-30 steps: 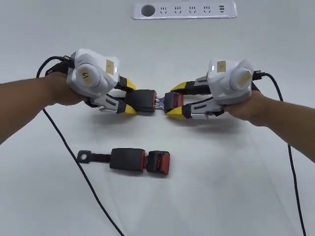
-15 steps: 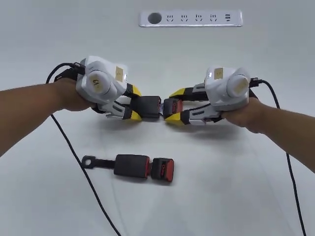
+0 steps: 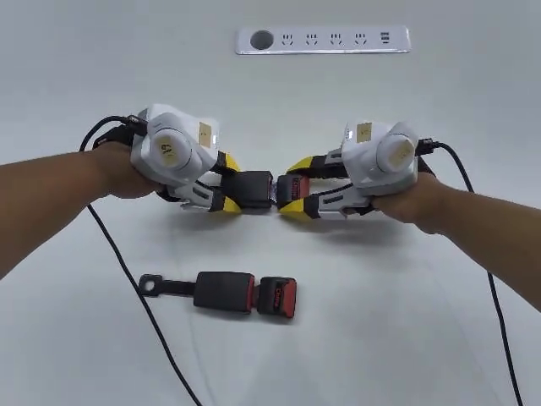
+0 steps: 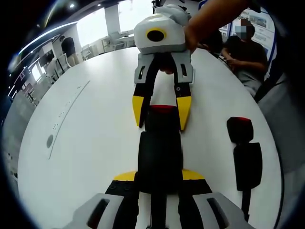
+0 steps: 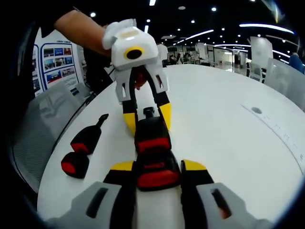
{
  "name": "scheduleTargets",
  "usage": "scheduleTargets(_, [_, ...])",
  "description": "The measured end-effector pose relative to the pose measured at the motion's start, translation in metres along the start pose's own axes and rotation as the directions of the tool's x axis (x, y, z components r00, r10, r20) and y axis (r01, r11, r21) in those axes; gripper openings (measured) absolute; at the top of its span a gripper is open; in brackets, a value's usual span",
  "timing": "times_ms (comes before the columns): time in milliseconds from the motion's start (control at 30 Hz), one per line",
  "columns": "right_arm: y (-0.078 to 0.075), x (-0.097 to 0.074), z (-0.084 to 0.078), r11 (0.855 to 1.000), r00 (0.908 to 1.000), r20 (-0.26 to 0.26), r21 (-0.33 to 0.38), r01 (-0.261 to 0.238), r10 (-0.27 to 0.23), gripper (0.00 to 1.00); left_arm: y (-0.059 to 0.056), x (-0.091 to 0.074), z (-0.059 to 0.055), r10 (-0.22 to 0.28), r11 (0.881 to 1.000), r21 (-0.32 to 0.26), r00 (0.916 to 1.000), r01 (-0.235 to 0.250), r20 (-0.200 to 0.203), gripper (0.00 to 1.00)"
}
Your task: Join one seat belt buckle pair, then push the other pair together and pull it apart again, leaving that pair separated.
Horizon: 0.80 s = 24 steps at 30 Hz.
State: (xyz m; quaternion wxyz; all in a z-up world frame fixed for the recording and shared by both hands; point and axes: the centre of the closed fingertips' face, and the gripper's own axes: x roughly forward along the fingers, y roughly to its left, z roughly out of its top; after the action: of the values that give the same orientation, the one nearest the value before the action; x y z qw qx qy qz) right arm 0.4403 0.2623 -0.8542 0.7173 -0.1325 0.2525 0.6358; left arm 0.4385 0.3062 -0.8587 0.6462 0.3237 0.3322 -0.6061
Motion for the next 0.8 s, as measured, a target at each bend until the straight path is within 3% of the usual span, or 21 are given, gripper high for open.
scheduleTargets(533, [-0.0012, -0.0002, 0.0004, 1.0, 0.9999, -0.017, -0.018, 0.002, -0.002, 0.36, 0.0003, -0.0004, 0.0002, -0.006, 1.0, 0.004, 0.9999, 0.006, 0.015, 0.32])
scheduleTargets(800, [-0.0007, -0.0004, 0.0003, 1.0, 0.9993, -0.037, -0.031, 0.002, -0.003, 0.37, 0.0001, -0.0003, -0.0002, -0.009, 1.0, 0.012, 0.9999, 0.01, -0.006, 0.33])
